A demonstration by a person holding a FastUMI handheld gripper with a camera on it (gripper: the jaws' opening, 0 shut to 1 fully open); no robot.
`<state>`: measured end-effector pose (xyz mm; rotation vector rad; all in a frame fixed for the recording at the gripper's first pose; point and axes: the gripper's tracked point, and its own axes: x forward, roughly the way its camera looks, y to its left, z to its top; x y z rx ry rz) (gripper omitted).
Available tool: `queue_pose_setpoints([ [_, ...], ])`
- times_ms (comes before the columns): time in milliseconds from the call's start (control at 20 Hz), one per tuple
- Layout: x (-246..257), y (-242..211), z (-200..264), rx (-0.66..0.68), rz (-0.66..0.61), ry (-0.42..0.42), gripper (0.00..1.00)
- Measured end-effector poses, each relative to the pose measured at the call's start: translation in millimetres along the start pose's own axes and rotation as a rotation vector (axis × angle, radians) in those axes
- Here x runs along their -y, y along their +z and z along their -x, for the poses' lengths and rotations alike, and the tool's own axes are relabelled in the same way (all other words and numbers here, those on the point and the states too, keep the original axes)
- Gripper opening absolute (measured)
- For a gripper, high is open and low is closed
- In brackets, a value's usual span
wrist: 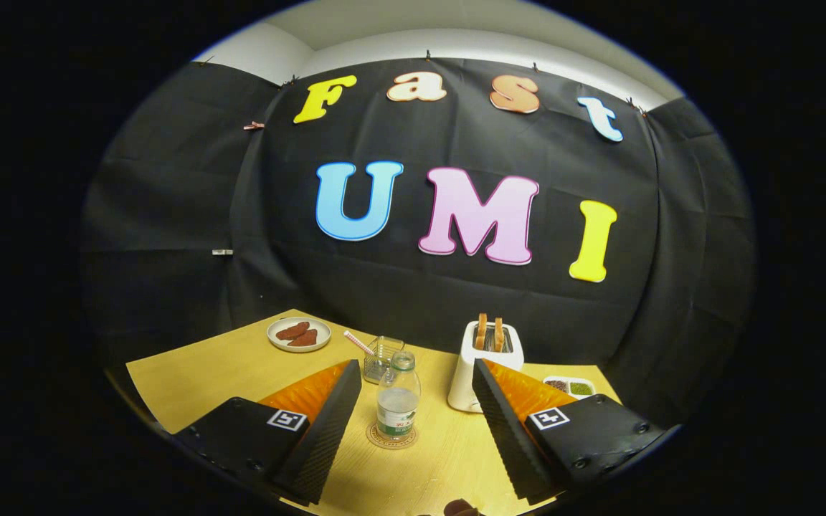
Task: Take the bottle from table, then pour the juice into the cup, finally place the bottle on the coaster
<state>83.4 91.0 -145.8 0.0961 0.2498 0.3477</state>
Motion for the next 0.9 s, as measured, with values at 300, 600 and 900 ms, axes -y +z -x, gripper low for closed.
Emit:
queue_pose_setpoints([
  [300, -5.4, 50.3, 37.1, 0.056, 0.045, 0.003, 0.96],
  [600, -6.0, 71.3, 63.8, 0.061, 0.040, -0.032, 0.97],
  [900, -2.6, 82.2, 75.6, 0.068, 0.048, -0.071, 0.97],
])
